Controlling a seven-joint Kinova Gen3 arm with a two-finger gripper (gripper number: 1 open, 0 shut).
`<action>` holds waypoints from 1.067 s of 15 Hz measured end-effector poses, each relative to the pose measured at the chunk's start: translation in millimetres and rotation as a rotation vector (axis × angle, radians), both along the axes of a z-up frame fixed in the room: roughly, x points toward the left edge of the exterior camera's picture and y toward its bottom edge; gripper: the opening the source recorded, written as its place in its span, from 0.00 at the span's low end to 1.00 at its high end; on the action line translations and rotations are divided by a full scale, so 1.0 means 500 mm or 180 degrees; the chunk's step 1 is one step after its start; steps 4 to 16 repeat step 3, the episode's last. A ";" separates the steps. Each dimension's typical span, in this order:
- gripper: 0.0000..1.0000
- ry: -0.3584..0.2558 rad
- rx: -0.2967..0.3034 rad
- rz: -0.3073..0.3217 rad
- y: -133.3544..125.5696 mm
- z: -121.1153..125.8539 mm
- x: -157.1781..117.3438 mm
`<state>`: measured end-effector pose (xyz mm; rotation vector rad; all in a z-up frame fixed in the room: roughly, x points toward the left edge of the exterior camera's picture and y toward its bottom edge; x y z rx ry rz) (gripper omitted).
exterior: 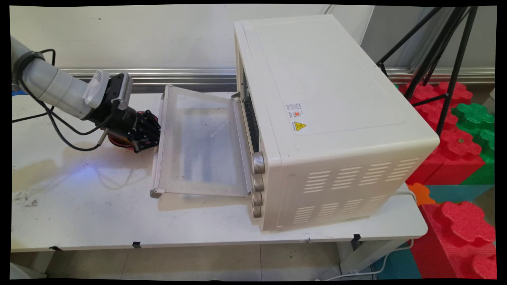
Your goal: Open the oven
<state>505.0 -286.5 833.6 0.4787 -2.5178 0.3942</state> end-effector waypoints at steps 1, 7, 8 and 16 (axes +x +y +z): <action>0.00 -0.0010 0.0006 0.0003 0.003 -0.003 0.003; 0.00 -0.0023 0.0014 0.0017 0.010 -0.007 0.010; 0.00 -0.0023 0.0014 0.0017 0.010 -0.007 0.010; 0.00 -0.0023 0.0014 0.0017 0.010 -0.007 0.010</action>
